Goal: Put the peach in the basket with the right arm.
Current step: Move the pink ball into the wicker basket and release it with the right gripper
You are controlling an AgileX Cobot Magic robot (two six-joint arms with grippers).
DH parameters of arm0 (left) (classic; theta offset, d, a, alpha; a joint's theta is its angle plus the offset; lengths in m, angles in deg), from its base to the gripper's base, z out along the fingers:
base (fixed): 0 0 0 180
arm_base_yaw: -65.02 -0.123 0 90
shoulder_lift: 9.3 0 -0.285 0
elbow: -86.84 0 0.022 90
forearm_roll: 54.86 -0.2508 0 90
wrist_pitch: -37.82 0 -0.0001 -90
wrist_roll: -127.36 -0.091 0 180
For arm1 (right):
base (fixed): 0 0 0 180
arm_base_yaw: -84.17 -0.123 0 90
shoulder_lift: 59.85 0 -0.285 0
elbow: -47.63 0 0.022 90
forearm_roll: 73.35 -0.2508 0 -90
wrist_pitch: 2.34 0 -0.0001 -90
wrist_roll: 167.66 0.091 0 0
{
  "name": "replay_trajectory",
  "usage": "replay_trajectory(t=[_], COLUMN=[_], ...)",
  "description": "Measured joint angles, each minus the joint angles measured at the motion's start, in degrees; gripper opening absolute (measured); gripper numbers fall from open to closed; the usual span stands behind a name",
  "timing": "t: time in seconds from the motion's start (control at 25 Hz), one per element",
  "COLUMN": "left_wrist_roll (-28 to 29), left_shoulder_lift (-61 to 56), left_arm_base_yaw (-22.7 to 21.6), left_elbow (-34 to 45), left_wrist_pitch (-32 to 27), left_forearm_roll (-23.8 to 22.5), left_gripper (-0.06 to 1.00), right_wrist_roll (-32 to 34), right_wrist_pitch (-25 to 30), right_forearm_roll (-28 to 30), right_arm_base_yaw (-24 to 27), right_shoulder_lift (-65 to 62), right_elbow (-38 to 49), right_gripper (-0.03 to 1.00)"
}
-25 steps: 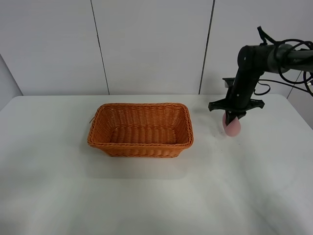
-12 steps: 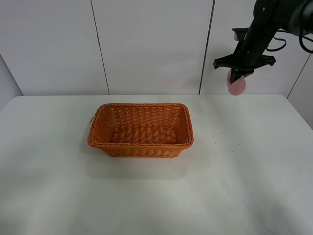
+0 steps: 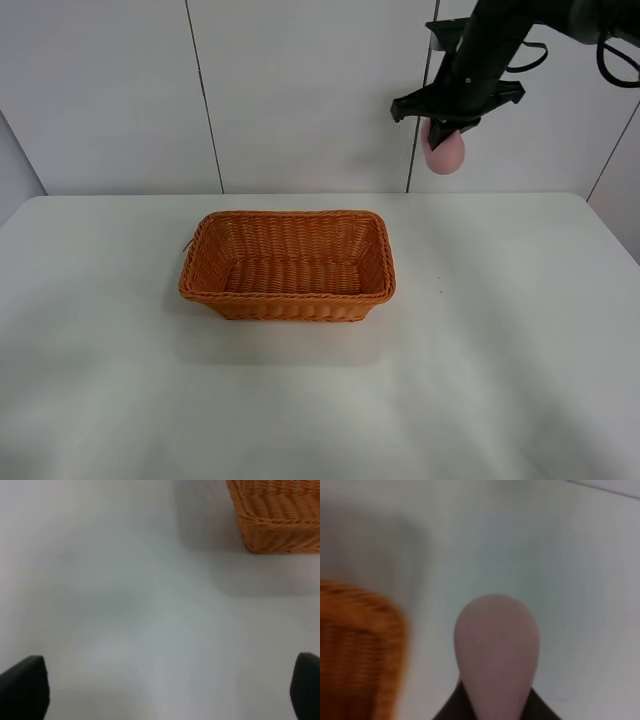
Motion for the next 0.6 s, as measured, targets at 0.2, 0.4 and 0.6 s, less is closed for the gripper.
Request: replay_trajectory(t=[0.2, 0.4, 0.6], left_wrist_roll=[0.0, 0.0, 0.0], left_shoulder_lift=[0.0, 0.0, 0.0], left_arm_base_yaw=[0.0, 0.0, 0.0], left_elbow=[0.0, 0.0, 0.0], left_wrist_pitch=[0.0, 0.0, 0.0], left_forearm_roll=[0.0, 0.0, 0.0], left_gripper=[0.99, 0.99, 0.99], right_wrist_roll=[0.1, 0.1, 0.1], right_wrist_pitch=[0.1, -0.6, -5.3], right_forearm_roll=[-0.2, -0.3, -0.4], right_arm_base_yaw=[-9.3, -16.4, -20.4], right_shoulder_lift=[0.4, 3.7, 8.8], right_elbow=[0.0, 0.0, 0.0], right_gripper=[0.01, 0.01, 0.01])
